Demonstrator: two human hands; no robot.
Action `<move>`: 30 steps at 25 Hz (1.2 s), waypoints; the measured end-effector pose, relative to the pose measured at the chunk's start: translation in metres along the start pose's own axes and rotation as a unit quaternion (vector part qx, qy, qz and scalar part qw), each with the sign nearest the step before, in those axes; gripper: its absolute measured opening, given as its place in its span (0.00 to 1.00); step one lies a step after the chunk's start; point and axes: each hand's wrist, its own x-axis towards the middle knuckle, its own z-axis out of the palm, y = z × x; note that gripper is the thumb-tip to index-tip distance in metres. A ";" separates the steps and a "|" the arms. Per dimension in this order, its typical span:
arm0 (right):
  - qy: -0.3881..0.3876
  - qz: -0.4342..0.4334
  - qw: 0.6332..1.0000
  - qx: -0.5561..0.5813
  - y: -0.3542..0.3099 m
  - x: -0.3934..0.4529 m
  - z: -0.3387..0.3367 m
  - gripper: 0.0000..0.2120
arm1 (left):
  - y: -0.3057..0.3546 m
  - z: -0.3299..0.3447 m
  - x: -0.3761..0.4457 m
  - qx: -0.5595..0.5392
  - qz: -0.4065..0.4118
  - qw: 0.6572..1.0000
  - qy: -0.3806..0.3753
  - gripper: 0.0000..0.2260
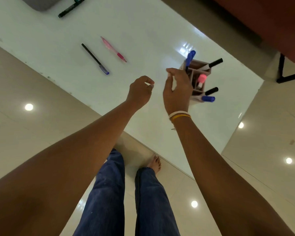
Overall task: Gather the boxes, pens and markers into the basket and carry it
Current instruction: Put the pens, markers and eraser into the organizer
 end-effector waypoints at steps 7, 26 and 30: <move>-0.211 0.027 0.977 -0.016 -0.049 0.015 0.118 0.10 | -0.064 -0.103 0.042 -0.002 -0.089 0.994 0.063 0.06; -0.284 0.182 0.941 -0.012 -0.083 0.084 0.280 0.06 | -0.079 -0.257 0.184 0.085 -0.051 0.975 0.199 0.10; -0.317 0.136 0.939 -0.013 -0.081 0.093 0.292 0.04 | -0.064 -0.271 0.216 0.086 -0.017 0.966 0.244 0.12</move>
